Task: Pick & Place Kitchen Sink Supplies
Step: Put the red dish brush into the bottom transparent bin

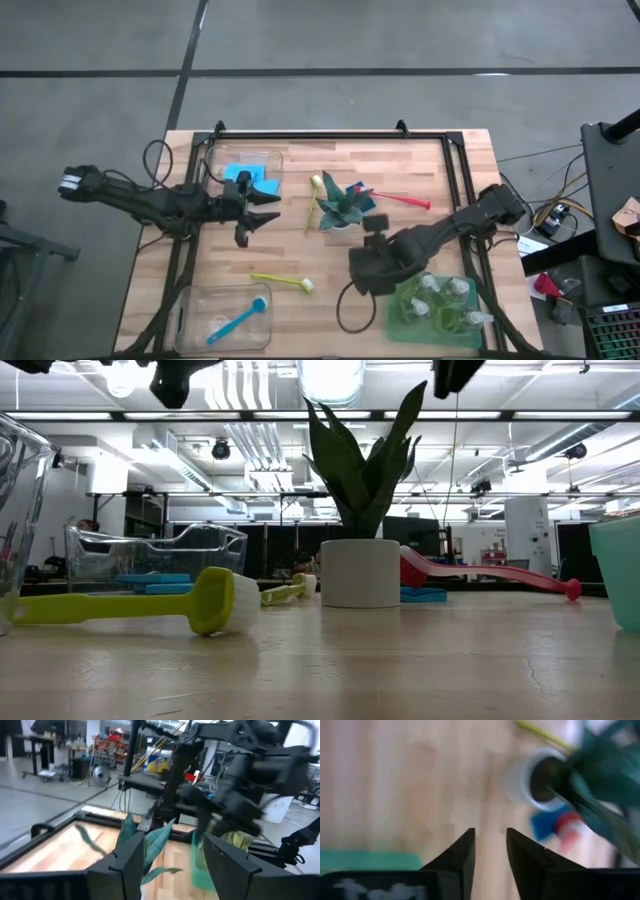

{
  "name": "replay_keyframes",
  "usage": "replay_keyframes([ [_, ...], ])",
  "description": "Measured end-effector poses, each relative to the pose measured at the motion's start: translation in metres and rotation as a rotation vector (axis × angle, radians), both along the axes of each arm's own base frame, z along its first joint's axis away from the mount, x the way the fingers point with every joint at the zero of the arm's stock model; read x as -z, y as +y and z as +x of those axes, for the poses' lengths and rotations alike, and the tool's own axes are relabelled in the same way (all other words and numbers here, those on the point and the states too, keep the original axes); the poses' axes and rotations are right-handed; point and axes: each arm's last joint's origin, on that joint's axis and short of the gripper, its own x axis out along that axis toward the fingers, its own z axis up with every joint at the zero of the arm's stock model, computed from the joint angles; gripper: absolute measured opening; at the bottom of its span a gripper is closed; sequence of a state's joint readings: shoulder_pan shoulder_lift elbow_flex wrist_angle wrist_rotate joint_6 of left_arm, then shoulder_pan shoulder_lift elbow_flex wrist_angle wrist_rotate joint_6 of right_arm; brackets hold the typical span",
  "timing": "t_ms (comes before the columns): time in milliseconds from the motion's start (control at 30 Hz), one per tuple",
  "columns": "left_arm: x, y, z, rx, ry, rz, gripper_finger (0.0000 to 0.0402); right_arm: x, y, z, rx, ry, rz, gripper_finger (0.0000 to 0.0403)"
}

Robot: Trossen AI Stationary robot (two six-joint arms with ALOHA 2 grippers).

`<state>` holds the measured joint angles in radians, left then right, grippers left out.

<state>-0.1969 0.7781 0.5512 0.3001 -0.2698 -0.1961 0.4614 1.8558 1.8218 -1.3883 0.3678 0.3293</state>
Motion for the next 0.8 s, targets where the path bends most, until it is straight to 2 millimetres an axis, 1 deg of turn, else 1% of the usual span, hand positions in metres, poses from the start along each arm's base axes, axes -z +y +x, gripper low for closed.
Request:
replay_keyframes([
  [100,-0.002,-0.005,0.001,0.019,-0.03,0.033,0.0195,-0.009,-0.013,-0.009,0.074,0.008,-0.051,0.0135],
  [200,-0.005,-0.009,0.003,0.033,-0.066,0.073,0.0195,-0.018,-0.024,-0.013,0.105,-0.016,-0.082,0.0173],
  [333,-0.009,-0.014,0.009,0.038,-0.133,0.19,0.0195,-0.03,-0.041,-0.019,0.142,-0.051,-0.115,0.0222],
  [433,-0.01,-0.018,0.014,0.05,-0.178,0.245,0.0195,-0.04,-0.056,-0.025,0.16,-0.063,-0.116,0.0246],
  [533,-0.01,-0.022,0.02,0.047,-0.221,0.269,0.0195,-0.047,-0.071,-0.03,0.179,-0.074,-0.112,0.0256],
  [667,-0.011,-0.026,0.028,0.06,-0.304,0.283,0.0195,-0.051,-0.094,-0.041,0.2,-0.065,-0.112,0.0256],
  [800,-0.007,-0.031,0.038,0.086,-0.354,0.287,0.0195,-0.05,-0.122,-0.049,0.241,-0.058,-0.038,0.0251],
])
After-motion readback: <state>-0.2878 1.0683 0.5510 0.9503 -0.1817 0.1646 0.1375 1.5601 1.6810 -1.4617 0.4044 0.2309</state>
